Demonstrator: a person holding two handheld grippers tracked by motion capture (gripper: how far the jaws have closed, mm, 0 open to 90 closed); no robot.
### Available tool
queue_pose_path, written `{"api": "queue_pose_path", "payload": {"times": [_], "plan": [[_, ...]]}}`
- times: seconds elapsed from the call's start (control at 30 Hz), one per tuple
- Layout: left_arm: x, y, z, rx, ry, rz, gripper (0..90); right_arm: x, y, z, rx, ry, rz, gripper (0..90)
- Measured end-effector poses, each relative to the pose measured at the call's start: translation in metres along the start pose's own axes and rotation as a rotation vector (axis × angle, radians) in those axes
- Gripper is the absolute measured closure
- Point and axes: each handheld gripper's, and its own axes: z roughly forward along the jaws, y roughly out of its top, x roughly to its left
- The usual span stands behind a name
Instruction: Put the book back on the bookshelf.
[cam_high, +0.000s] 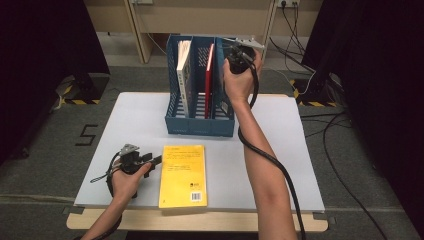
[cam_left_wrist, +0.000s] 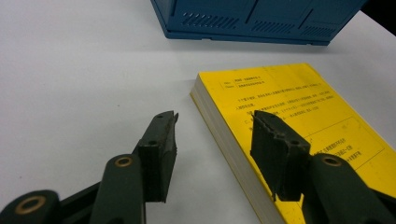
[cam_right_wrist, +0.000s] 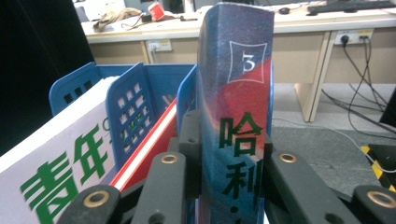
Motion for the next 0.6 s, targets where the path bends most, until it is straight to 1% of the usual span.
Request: {"api": "queue_pose_path", "payload": {"times": [0.13,0.4,0.6], "plan": [[0.0001,0.0,0.0,-0.003,-0.001,0.001,49.3,0.0005,-0.0011,0.0022,-0.014,-0.011,0.004,75.1],[0.0008,0.0006,-0.0019,-0.003,-0.003,-0.001,49.3,0.0048,-0.0052,0.0061,-0.04,-0.037,-0.024,75.1],[0.0012,0.001,-0.0028,-0.01,-0.007,-0.005,49.3,0.0092,-0.0099,0.0091,-0.07,-0.052,-0.023,75.1]]}}
